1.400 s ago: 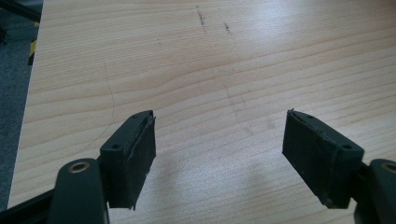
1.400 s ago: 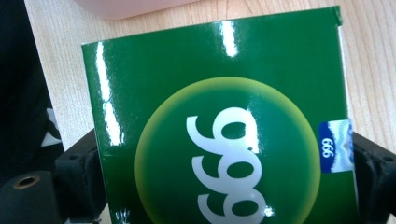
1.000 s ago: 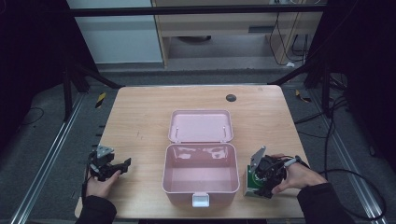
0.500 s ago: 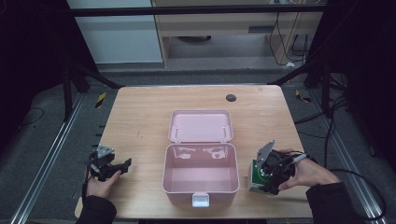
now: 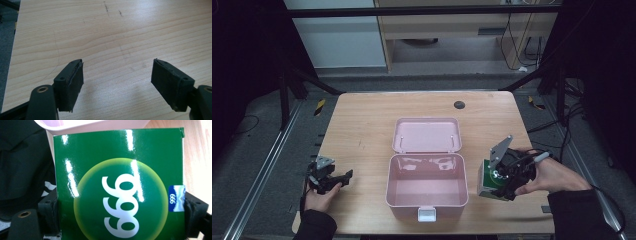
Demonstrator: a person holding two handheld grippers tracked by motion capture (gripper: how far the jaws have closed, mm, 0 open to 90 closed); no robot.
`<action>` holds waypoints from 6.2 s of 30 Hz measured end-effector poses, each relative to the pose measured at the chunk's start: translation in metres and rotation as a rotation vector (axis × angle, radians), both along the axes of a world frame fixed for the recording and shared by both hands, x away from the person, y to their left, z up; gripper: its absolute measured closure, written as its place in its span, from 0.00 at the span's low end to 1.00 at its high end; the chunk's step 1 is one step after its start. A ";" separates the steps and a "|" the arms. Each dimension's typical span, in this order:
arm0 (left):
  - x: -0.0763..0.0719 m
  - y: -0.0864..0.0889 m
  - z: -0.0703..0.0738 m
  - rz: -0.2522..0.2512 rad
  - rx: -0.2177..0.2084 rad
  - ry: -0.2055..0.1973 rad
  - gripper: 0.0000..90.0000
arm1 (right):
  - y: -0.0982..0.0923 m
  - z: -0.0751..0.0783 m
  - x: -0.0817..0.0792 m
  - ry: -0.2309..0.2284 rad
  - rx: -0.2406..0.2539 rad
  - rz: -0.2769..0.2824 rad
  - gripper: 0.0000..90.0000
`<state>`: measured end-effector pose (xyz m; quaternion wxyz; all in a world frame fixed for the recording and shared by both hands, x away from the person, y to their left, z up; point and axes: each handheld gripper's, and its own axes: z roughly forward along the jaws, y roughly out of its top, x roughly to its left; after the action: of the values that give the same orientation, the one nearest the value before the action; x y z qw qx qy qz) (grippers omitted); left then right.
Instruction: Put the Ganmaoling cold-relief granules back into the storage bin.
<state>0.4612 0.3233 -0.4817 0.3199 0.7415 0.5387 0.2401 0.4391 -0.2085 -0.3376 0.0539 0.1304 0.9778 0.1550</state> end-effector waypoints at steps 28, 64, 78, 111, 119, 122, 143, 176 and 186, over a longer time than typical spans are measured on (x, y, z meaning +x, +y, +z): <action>0.000 0.001 -0.001 0.000 0.003 0.004 0.28 | 0.059 0.047 0.001 -0.006 -0.037 0.069 0.17; 0.000 0.002 0.000 0.001 0.004 0.003 0.28 | 0.122 0.032 0.013 -0.015 0.005 0.142 0.17; 0.000 0.002 0.000 0.002 0.004 0.002 0.28 | 0.131 0.009 0.013 -0.006 -0.025 0.176 0.18; 0.001 0.002 -0.001 0.002 0.005 0.003 0.28 | 0.126 -0.041 0.017 0.040 -0.031 0.211 0.18; 0.000 0.003 0.000 0.003 0.004 0.001 0.28 | 0.129 -0.051 0.019 0.039 -0.058 0.221 0.17; 0.001 0.003 -0.001 0.003 0.004 0.004 0.28 | 0.130 -0.055 0.019 0.039 -0.064 0.228 0.17; 0.001 0.002 -0.001 0.000 0.005 0.006 0.28 | 0.115 -0.036 0.022 0.002 0.016 0.170 0.17; 0.001 -0.001 -0.001 -0.010 0.010 0.010 0.31 | -0.042 -0.062 0.020 -0.389 0.510 -0.616 0.08; 0.001 -0.001 -0.001 -0.014 0.007 0.008 0.36 | -0.070 -0.119 0.034 -0.384 0.490 -0.898 0.06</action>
<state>0.4618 0.3228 -0.4830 0.3168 0.7473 0.5339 0.2370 0.4731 -0.2781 -0.4566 0.2606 0.5133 0.7337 0.3610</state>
